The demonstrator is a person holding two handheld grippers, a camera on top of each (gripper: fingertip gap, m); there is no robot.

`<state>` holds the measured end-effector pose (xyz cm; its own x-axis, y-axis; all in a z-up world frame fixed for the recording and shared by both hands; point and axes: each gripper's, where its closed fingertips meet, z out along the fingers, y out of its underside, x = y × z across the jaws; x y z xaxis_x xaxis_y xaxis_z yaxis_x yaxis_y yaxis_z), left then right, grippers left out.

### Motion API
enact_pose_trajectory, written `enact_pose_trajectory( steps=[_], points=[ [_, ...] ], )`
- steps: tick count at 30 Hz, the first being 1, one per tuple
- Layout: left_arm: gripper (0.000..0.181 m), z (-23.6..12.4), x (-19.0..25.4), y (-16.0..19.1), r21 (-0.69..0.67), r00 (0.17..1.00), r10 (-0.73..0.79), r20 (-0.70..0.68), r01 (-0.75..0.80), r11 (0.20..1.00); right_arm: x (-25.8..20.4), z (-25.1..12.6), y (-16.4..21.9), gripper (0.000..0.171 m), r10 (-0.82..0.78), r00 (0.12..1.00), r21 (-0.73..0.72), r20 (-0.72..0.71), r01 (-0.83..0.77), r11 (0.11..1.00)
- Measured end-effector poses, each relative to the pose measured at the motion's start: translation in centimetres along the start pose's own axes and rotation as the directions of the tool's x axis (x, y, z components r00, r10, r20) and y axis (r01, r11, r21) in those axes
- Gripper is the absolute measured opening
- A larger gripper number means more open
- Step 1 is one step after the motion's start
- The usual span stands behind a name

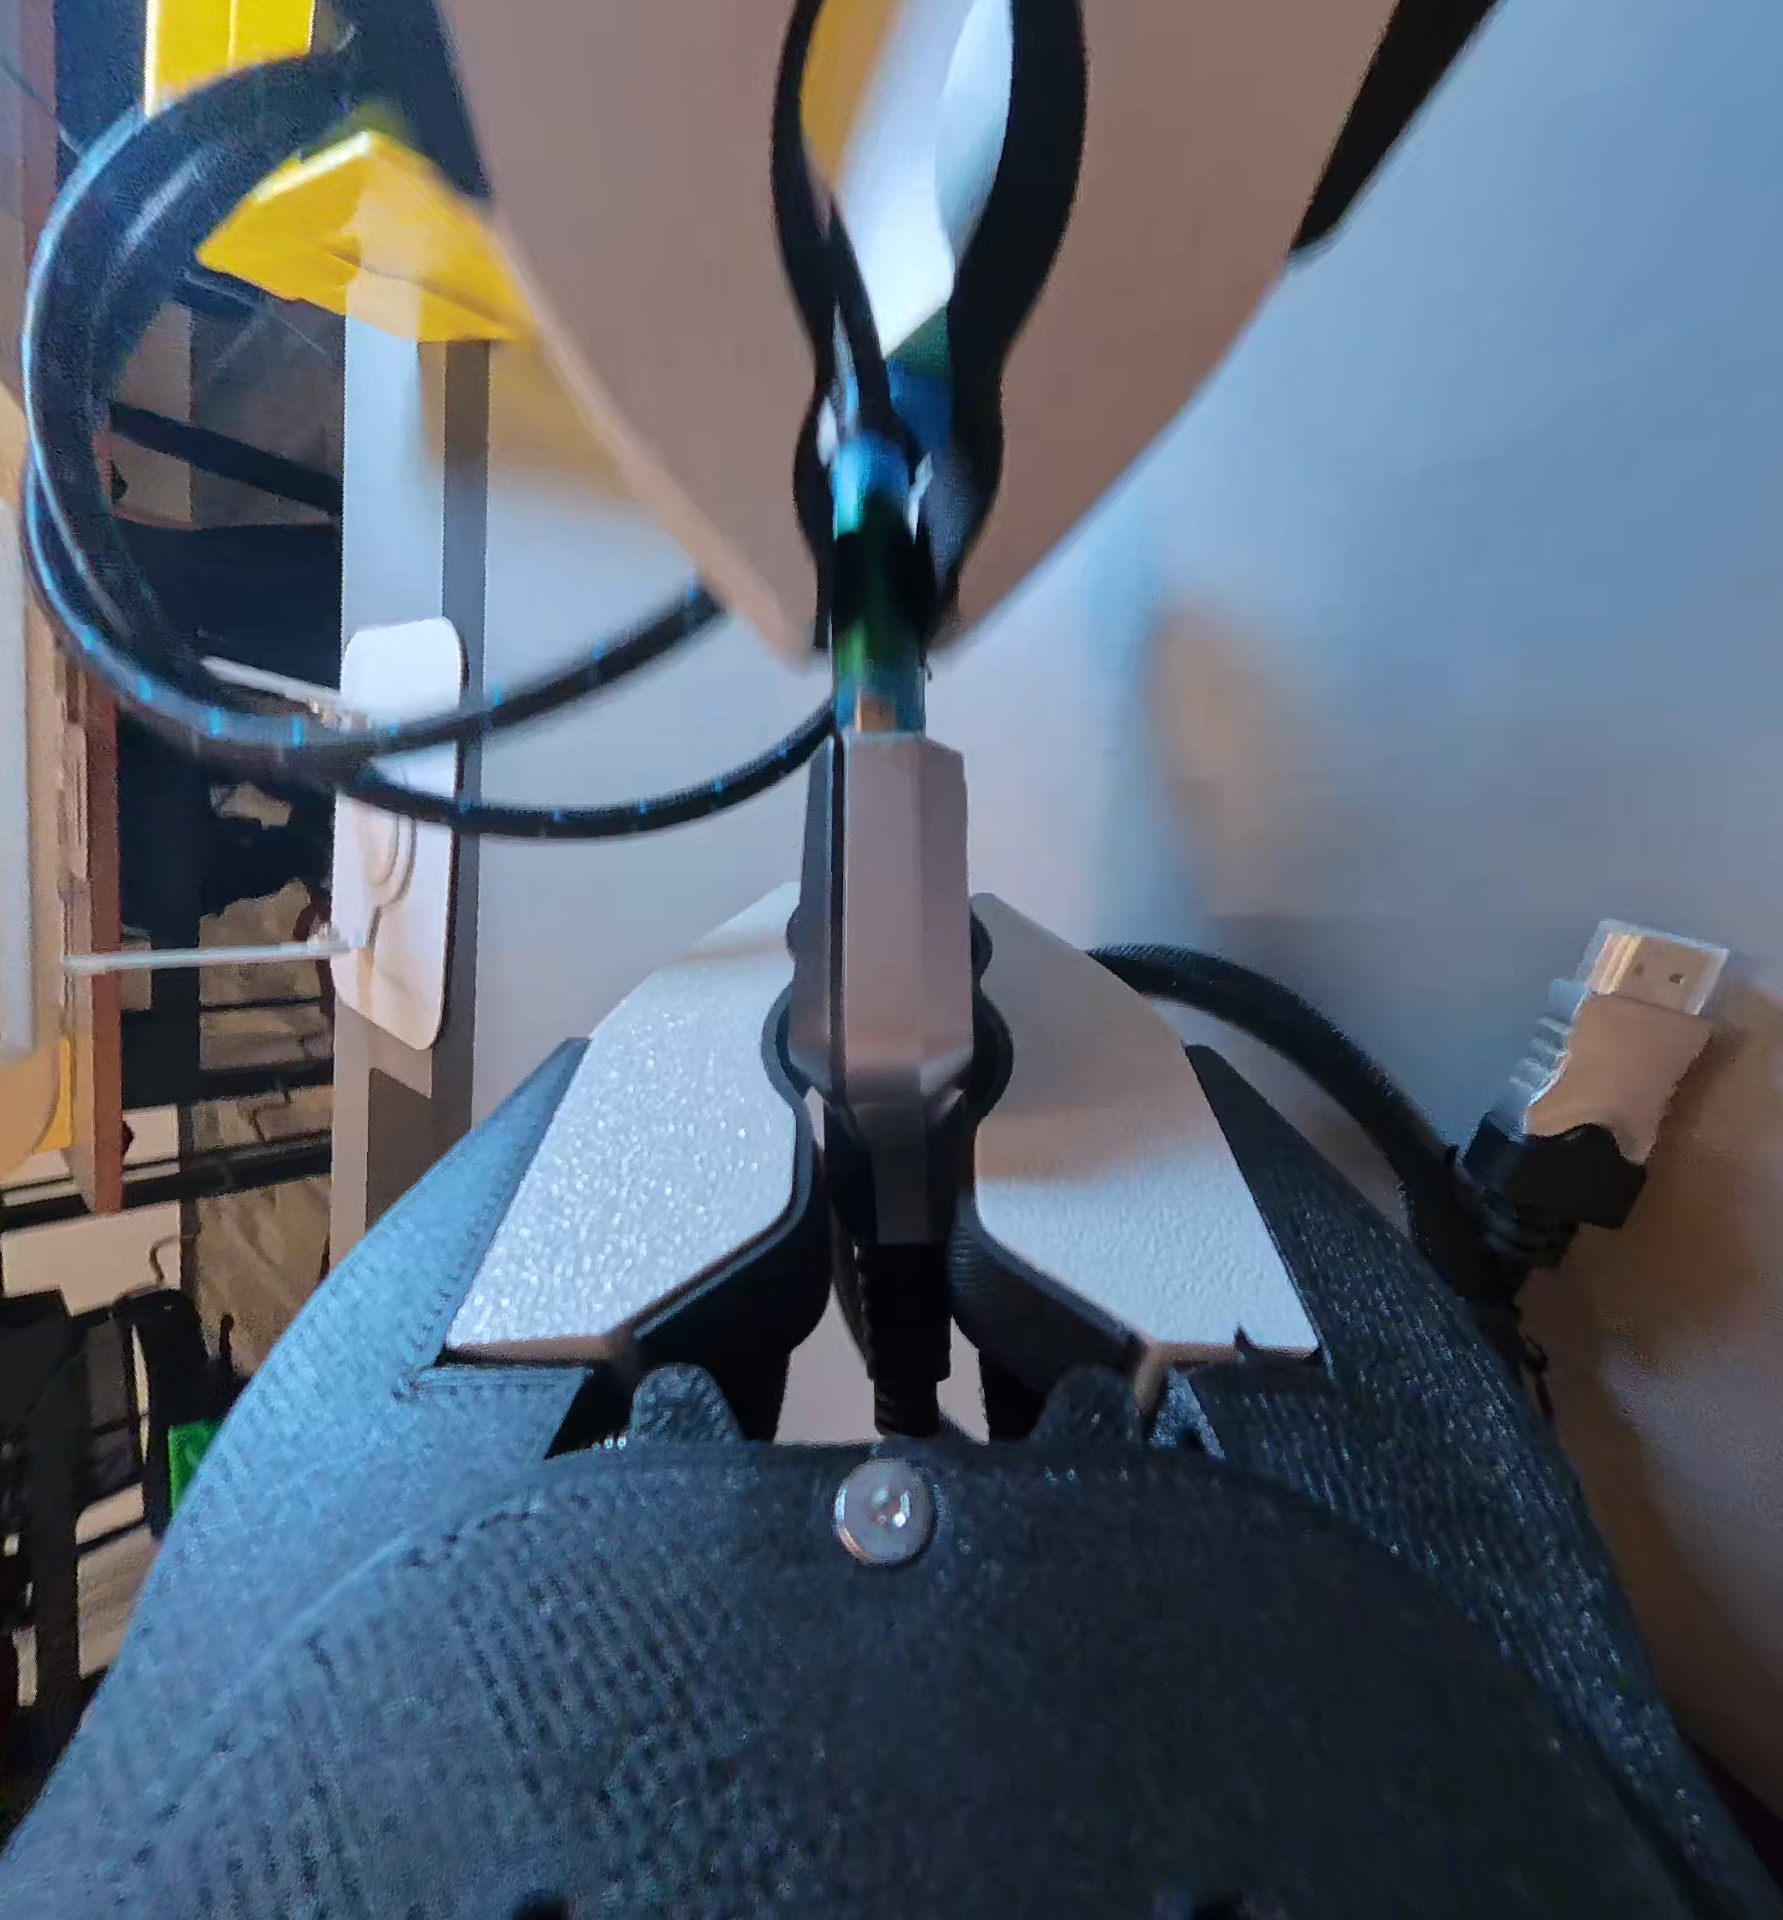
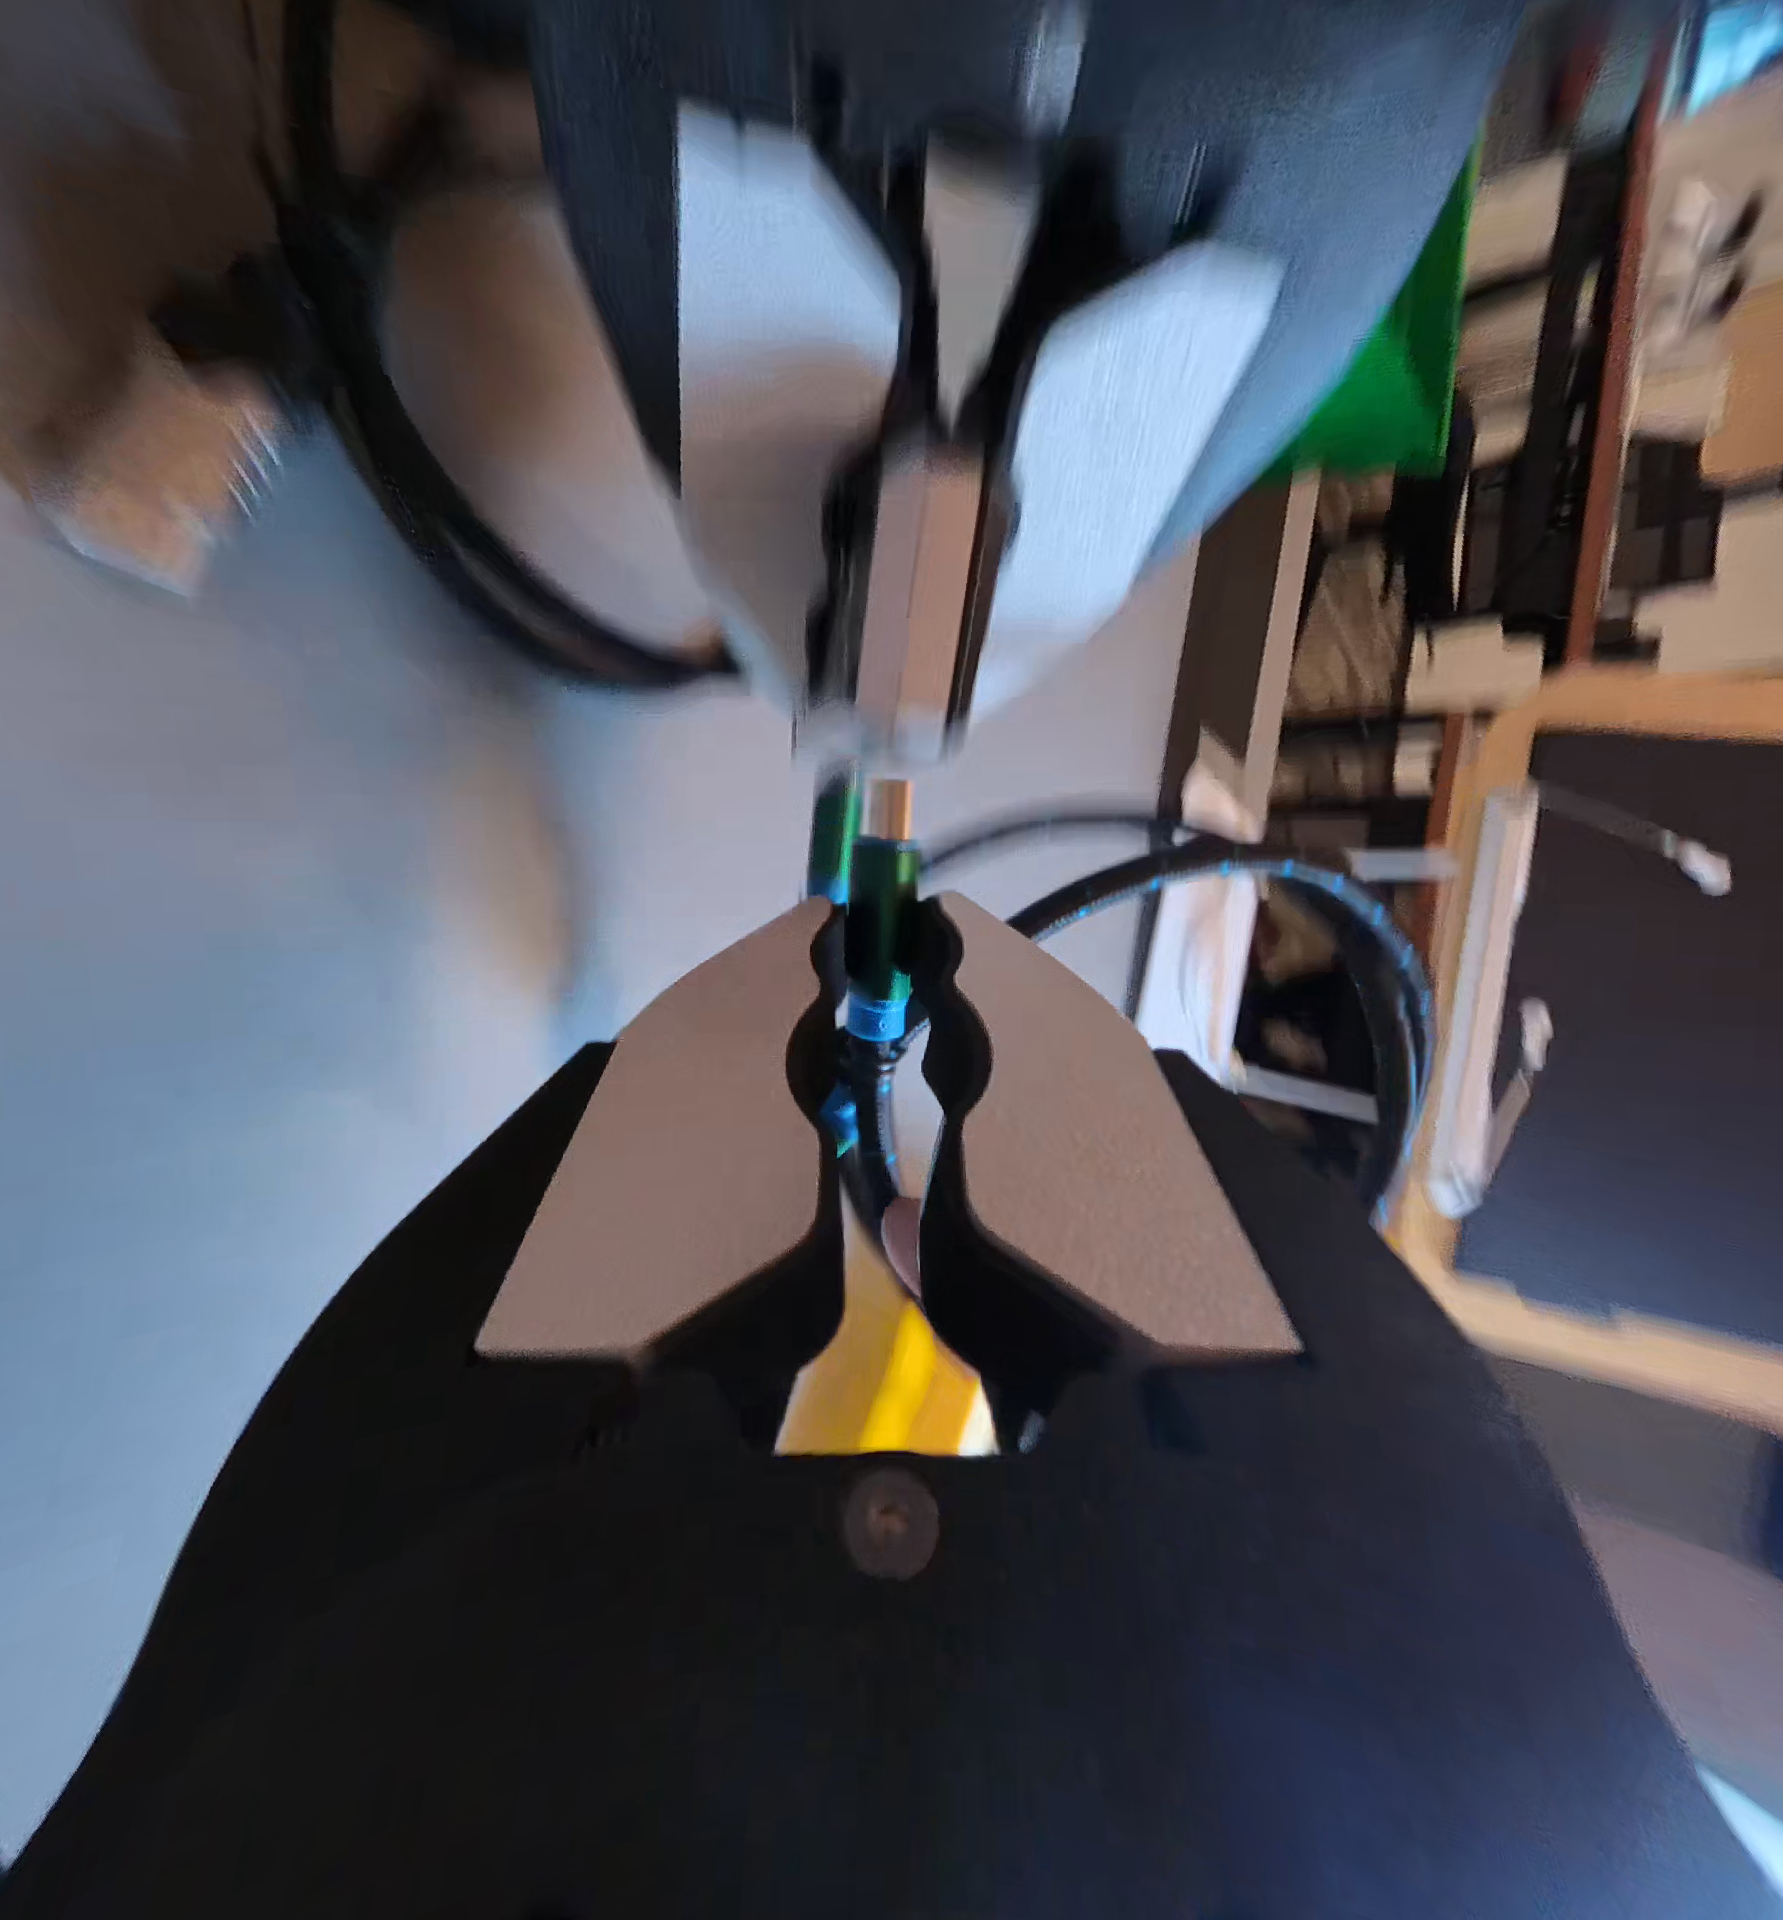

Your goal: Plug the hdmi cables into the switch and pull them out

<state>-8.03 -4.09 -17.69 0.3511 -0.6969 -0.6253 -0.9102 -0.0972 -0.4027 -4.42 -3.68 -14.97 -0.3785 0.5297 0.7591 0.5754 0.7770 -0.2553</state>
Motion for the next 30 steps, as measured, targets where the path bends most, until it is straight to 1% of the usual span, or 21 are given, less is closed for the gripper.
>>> enact_pose_trajectory(
  steps=[1,2,3,5,6,8,11,13,15,18,20,23,24,26,27,28,30],
  points=[
    [0.024,-0.1,-0.8,1.3,-0.042,1.0,-0.014,0.028,0.015,0.999,0.6,-0.1,2.8,0.012,-0.024,0.999,-0.12,-0.027,0.021,0.993],
    [0.025,-0.2,-2.1,3.3,-0.089,0.996,-0.041,0.073,0.048,0.995,0.9,-0.6,5.2,0.012,0.024,0.999,-0.15,-0.035,-0.029,0.988],
    [0.025,-0.4,-3.3,5.4,-0.118,0.991,-0.086,0.106,0.099,0.988,1.3,-1.4,6.6,0.012,0.099,0.994,-0.122,-0.049,-0.105,0.987],
    [0.025,-1.3,-4.7,8.1,-0.126,0.979,-0.151,0.137,0.168,0.978,2.9,-3.7,9.2,0.012,0.157,0.978,-0.124,-0.135,-0.174,0.977],
    [0.025,-1.5,-4.9,8.4,-0.101,0.974,-0.185,0.133,0.199,0.975,3.8,-4.8,9.9,0.012,0.197,0.966,-0.106,-0.169,-0.216,0.971],
    [0.025,-1.8,-5.0,7.7,-0.025,0.965,-0.243,0.099,0.246,0.969,5.9,-6.8,11.3,0.012,0.244,0.942,-0.088,-0.231,-0.27,0.959],
    [0.025,-2.2,-5.1,6.1,0.044,0.964,-0.253,0.083,0.25,0.967,8.7,-8.5,13.6,0.012,0.322,0.905,-0.069,-0.28,-0.354,0.933],
    [0.025,-2.4,-4.7,4.9,0.116,0.96,-0.277,0.035,0.271,0.956,9.8,-8.3,16.6,0.012,0.372,0.883,-0.132,-0.285,-0.42,0.898],
    [0.025,-2.7,-4.6,3.9,0.173,0.956,-0.293,0.014,0.287,0.942,10.6,-7.0,19.7,0.012,0.425,0.857,-0.187,-0.292,-0.487,0.853],
    [0.025,-3.0,-4.6,2.9,0.245,0.946,-0.323,-0.02,0.318,0.916,9.1,-3.4,24.4,0.012,0.527,0.821,-0.344,-0.22,-0.571,0.745],
    [0.025,-3.2,-4.5,2.5,0.275,0.942,-0.334,-0.041,0.332,0.902,7.7,-1.1,26.4,0.014,0.578,0.795,-0.407,-0.183,-0.597,0.691],
    [0.025,-3.1,-4.4,2.5,0.272,0.943,-0.331,-0.046,0.331,0.904,6.8,1.1,26.3,0.035,0.681,0.72,-0.369,-0.135,-0.674,0.64],
    [0.025,-3.0,-4.3,2.5,0.27,0.943,-0.33,-0.049,0.33,0.904,7.3,1.2,25.6,0.04,0.699,0.701,-0.316,-0.142,-0.701,0.639],
    [0.025,-2.9,-4.2,2.5,0.27,0.943,-0.329,-0.055,0.331,0.904,9.1,0.6,22.4,0.041,0.744,0.659,-0.12,-0.115,-0.752,0.648],
    [0.025,-2.8,-4.2,2.5,0.268,0.943,-0.328,-0.056,0.331,0.905,10.0,-0.1,20.3,0.042,0.746,0.659,-0.019,-0.094,-0.75,0.661],
    [0.025,-2.7,-4.1,2.5,0.265,0.943,-0.327,-0.056,0.33,0.906,10.7,-1.0,17.9,0.042,0.731,0.678,0.07,-0.068,-0.728,0.682],
    [0.025,-2.4,-4.0,2.6,0.253,0.946,-0.321,-0.051,0.324,0.912,10.8,-2.7,12.7,0.042,0.662,0.749,0.188,-0.006,-0.65,0.737]
  ],
)
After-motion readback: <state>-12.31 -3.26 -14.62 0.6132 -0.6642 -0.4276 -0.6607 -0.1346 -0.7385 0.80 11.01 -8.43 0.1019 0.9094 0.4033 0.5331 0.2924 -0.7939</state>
